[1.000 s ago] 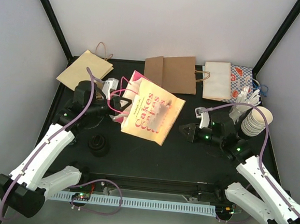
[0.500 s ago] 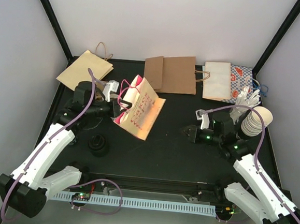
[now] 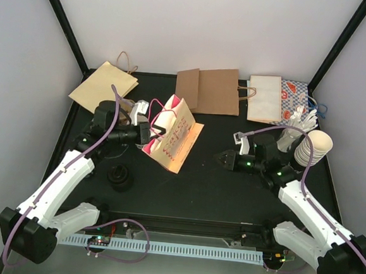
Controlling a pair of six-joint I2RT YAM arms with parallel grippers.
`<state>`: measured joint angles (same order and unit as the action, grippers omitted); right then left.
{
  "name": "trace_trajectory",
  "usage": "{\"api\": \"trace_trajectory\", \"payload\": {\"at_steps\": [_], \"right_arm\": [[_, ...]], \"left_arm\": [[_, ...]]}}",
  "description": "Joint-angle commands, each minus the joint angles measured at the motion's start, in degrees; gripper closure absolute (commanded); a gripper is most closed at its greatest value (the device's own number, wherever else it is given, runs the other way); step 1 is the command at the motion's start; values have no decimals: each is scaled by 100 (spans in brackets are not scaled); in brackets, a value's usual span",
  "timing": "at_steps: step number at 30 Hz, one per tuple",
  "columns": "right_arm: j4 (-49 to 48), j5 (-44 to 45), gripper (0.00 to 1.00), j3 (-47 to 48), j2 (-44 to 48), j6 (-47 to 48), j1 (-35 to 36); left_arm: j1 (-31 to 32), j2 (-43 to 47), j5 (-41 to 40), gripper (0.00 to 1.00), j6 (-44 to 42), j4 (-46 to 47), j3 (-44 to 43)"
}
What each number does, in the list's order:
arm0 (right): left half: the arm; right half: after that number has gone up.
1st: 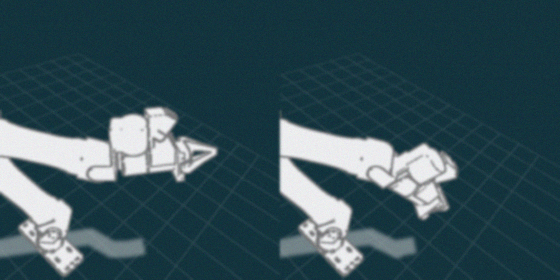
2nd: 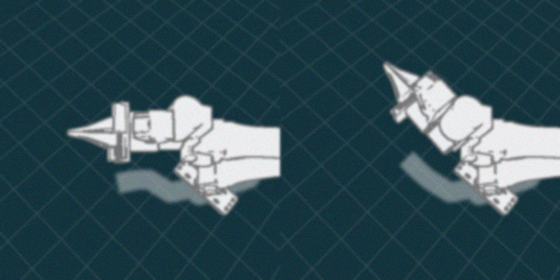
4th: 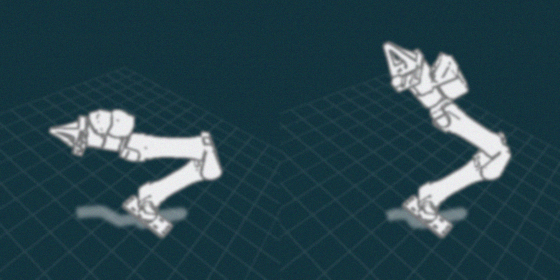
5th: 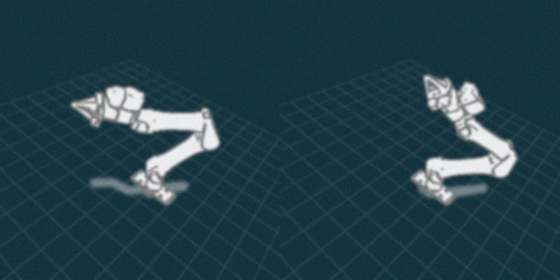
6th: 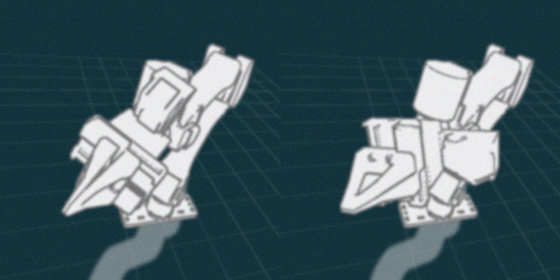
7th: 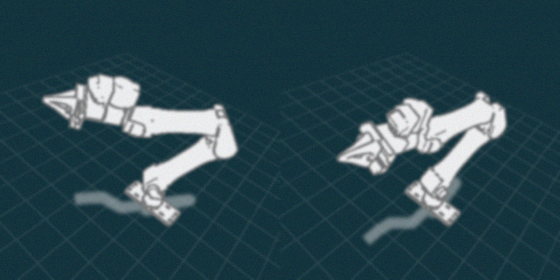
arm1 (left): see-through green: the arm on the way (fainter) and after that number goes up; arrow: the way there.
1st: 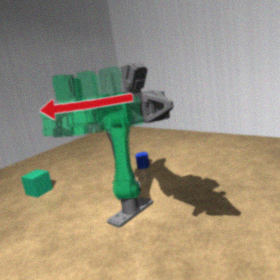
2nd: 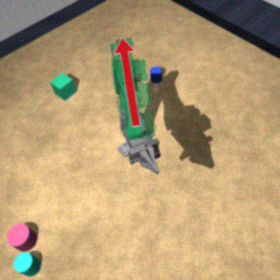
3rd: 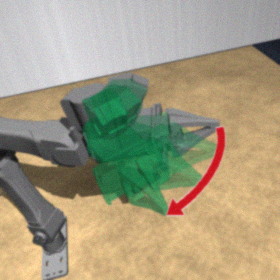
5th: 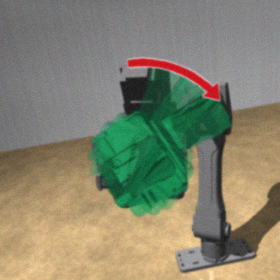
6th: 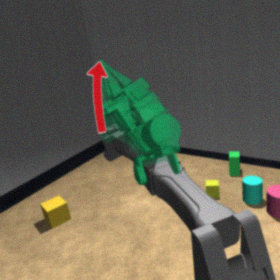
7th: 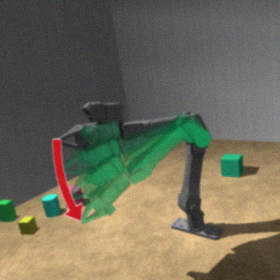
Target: Pack the takeout coffee
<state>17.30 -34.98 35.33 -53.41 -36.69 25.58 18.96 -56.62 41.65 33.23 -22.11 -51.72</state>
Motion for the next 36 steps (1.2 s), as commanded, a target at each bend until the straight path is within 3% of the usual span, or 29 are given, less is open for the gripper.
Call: {"api": "trace_trajectory", "payload": {"at_steps": [1,36], "right_arm": [[-626,-124,77,-167,-145,-301,23],[-2299,255,71,-892,-504,-1180,632]], "left_arm": [[133,99,230,98,325,517,99],[547,320,203,99,944,1156,255]]}}
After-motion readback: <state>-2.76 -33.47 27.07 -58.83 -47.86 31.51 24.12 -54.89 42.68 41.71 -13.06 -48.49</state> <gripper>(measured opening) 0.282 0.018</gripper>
